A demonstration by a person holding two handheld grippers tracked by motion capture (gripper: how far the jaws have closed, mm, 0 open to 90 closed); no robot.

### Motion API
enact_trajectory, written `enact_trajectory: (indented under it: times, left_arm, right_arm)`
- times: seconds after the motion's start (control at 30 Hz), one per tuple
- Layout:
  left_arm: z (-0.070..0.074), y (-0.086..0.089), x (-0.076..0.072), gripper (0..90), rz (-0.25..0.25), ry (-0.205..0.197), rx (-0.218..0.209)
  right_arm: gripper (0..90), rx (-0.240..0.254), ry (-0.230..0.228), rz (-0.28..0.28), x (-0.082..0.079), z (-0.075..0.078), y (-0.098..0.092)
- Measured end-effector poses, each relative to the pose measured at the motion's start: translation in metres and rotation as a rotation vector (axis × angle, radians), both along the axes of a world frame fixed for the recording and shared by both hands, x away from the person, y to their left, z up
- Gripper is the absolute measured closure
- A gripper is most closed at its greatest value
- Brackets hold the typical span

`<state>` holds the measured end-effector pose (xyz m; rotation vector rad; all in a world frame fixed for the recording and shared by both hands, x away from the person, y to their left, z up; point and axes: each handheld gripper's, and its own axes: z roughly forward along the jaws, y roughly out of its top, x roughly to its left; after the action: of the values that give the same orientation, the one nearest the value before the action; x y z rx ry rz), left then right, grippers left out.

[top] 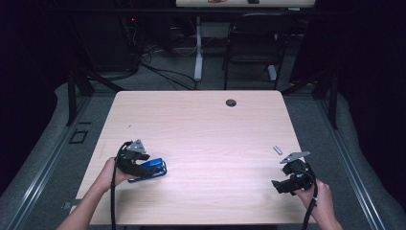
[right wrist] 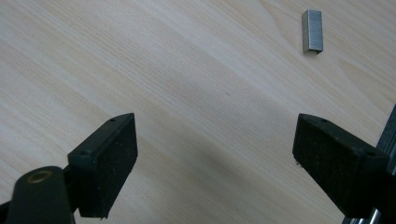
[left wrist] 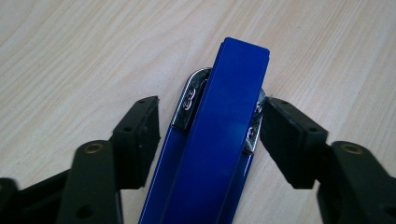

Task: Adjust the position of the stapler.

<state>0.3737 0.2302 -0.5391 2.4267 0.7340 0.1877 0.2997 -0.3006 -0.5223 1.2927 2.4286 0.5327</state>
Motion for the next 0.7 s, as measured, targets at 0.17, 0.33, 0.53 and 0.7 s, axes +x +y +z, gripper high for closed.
enact_trajectory:
  times: [0.17,0.33,0.53,0.7]
  left_arm:
    - [-0.0046,-0.0008,-0.0005,47.1,-0.026,0.015,0.006]
    - [-0.0066,-0.0004,-0.0001,55.5,-0.027,0.012,0.000]
    - [-0.0071,0.0008,-0.0002,57.6,-0.043,0.005,-0.006]
    - [-0.0068,0.0018,0.0001,58.8,-0.077,-0.012,0.000]
  right_arm:
    - [13.9,-0.007,0.004,0.000,0.0004,-0.0013,0.0008]
    - [14.2,-0.018,0.008,0.002,0.0005,-0.0014,0.0013]
    - [14.4,-0.020,0.003,0.002,0.0005,-0.0020,0.0024]
    - [14.5,-0.030,0.006,0.007,0.0009,-0.0026,0.0028]
